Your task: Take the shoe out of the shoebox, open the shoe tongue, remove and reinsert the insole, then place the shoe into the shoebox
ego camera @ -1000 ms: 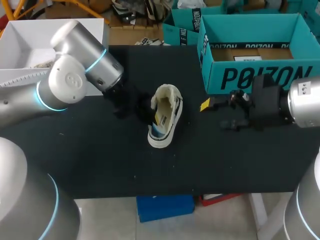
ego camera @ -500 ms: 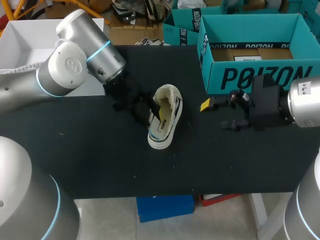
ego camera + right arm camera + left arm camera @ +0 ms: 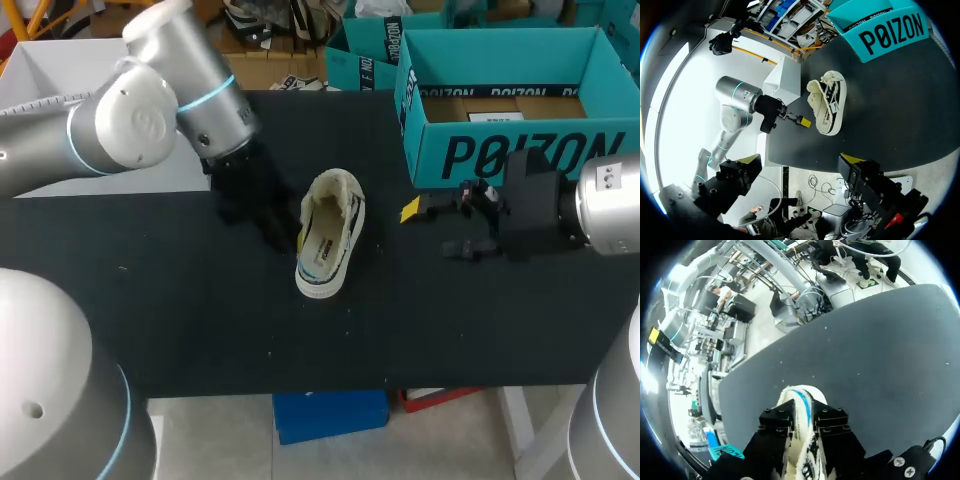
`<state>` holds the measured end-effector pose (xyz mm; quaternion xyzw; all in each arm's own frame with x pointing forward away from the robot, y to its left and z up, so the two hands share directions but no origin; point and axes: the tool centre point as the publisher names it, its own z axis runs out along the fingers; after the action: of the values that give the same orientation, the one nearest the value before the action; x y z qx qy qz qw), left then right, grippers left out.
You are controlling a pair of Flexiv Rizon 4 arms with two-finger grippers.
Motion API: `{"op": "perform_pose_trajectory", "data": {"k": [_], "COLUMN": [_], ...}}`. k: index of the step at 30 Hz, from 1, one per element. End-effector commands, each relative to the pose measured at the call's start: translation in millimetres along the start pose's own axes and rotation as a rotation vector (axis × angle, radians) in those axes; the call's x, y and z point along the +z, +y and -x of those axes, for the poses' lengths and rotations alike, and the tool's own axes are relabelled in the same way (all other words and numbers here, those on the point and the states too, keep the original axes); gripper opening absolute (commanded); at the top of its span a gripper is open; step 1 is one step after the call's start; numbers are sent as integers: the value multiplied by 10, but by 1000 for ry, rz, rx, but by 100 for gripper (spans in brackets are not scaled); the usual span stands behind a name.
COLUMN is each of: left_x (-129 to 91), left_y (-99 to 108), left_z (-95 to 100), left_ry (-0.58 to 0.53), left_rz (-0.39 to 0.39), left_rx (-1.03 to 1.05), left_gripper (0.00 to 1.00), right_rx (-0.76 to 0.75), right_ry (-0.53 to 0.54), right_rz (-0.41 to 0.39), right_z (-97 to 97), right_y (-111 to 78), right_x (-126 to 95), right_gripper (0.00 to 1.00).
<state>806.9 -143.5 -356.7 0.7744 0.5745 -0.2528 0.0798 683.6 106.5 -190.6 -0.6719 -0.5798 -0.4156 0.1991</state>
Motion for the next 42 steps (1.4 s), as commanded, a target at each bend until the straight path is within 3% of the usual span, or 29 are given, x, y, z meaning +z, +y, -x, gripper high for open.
{"op": "perform_pose_trajectory", "data": {"k": [1, 11, 24, 42], "left_x": [123, 187, 310, 641], "left_y": [46, 132, 213, 284], "left_z": [59, 96, -5, 18], "left_ry": [75, 139, 240, 355], "left_rz": [8, 34, 40, -19], "left_rx": [-7, 7, 28, 76], "left_gripper": [0, 0, 0, 0], "right_rx": [0, 0, 0, 0], "right_ry": [-1, -1, -1, -1], "right_rz": [1, 1, 1, 1], "right_z": [-4, -4, -4, -4], "right_y": [0, 0, 0, 0], "right_x": [5, 5, 5, 5], "right_gripper": [100, 100, 100, 100]}}
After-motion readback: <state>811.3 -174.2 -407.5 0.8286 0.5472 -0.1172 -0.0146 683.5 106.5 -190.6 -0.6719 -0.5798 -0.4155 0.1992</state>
